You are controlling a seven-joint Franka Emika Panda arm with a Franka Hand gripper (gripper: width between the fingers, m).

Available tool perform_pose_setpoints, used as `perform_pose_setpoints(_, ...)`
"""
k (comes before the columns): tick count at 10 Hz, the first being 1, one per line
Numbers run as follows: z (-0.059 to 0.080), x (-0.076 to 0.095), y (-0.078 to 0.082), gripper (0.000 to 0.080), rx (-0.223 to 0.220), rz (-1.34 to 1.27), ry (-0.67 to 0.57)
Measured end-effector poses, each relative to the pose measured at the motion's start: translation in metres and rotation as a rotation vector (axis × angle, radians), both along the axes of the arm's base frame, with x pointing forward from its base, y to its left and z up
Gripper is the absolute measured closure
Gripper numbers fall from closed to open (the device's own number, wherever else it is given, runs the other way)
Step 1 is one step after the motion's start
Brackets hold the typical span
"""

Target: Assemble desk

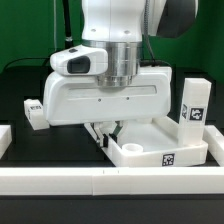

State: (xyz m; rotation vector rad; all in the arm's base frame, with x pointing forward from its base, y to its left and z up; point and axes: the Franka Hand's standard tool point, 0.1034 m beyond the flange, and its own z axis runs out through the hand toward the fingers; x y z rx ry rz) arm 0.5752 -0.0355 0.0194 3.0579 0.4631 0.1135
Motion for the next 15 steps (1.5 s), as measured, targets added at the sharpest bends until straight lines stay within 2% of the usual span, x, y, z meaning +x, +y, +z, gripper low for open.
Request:
perform_pose_setpoints(7, 0.001, 0.006, -0.005, 0.0738, -0.081, 0.624, 0.027)
perform_pose_setpoints(11, 0.001, 0.006, -0.008, 0.0738, -0.113, 0.848, 0.046)
perform_pose_setpoints(13, 0.002, 0.017, 0.016, 0.0738, -0.128, 0.979, 0.049)
perform_pose_setpoints(15, -0.002, 0.033, 0.042, 0.0738, -0.12, 1.002, 0.036)
